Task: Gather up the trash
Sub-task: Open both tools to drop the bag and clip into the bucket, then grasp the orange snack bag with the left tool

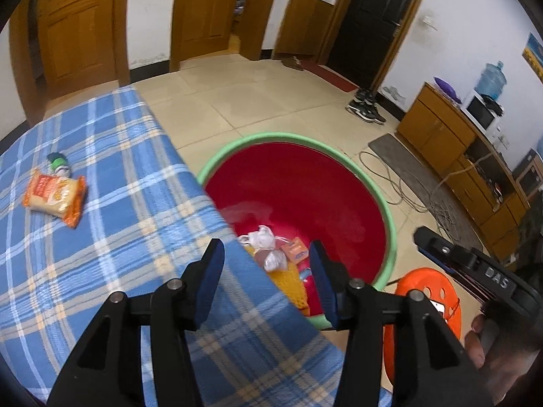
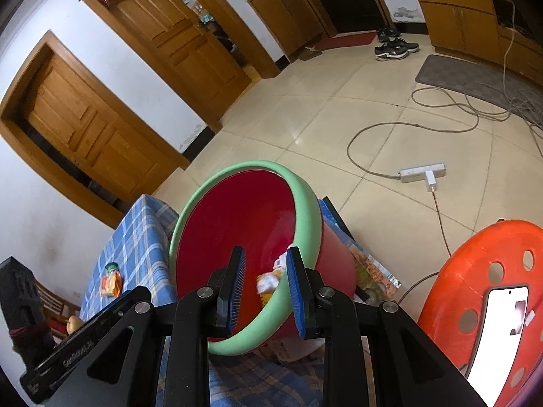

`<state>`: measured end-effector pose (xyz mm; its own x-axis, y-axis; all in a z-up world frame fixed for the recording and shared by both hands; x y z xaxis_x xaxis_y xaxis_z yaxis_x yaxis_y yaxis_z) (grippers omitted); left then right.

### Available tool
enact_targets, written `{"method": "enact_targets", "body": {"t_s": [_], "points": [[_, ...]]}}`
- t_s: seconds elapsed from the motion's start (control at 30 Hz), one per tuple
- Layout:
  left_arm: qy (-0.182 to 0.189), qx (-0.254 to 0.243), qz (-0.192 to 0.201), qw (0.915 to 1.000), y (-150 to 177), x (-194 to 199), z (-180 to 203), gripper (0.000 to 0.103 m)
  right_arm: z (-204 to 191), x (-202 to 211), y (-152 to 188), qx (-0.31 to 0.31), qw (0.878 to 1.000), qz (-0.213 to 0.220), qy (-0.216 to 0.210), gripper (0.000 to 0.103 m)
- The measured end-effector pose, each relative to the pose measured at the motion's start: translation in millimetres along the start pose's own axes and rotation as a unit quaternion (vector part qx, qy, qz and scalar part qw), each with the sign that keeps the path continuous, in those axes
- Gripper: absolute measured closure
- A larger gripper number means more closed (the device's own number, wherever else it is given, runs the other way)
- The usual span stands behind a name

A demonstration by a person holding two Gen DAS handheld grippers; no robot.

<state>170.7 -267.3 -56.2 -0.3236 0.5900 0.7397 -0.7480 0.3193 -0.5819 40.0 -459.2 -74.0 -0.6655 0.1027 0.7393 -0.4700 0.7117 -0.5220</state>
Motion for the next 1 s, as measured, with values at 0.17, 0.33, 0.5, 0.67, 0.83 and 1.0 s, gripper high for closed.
{"method": "enact_targets", "body": {"t_s": [0.17, 0.33, 0.5, 0.67, 0.83, 1.0], "points": [[-0.036, 0.034, 0.016, 0.9986, -7.0, 15.3, -32.6, 0.05, -8.0, 2.9, 1.3, 0.01, 1.0, 0.001, -0.007, 0.077], [-0.074, 0.073, 0.036, 0.9939, -17.5, 31.7, -72.3, 0.05, -12.9, 1.1, 4.3, 0.015, 1.0, -0.003, -0.009, 0.077], [-0.12, 0.113, 0.057, 0.9847, -30.9, 41.9, -116.8, 0.05, -15.0, -0.8, 6.4, 0.02, 1.0, -0.005, -0.01, 0.077], [-0.172, 0.171, 0.047, 0.969, -38.2, 38.1, -163.9, 0.05, -12.9, -3.4, 5.8, 0.017, 1.0, -0.004, -0.007, 0.077], [-0.203, 0.206, 0.043, 0.9562, -40.5, 30.5, -195.2, 0.046, -10.8, -7.5, 6.2, 0.017, 1.0, -0.005, 0.0, 0.077], [-0.192, 0.232, 0.05, 0.9522, -39.7, 24.7, -211.7, 0.038, -10.8, -15.1, 8.8, 0.018, 1.0, -0.009, 0.008, 0.076]]}}
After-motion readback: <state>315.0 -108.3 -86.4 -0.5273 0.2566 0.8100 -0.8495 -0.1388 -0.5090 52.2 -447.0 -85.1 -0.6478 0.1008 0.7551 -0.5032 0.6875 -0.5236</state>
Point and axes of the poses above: each gripper's, at about its wrist camera, not at the fingertips, and x roughly against the way its jaws point, z to its right, y to its underside, the point moved 3 cm from there along -x, roughly the way its jaws point, and after that the axes turned 8 degrees about y, right-handed, at the moved point
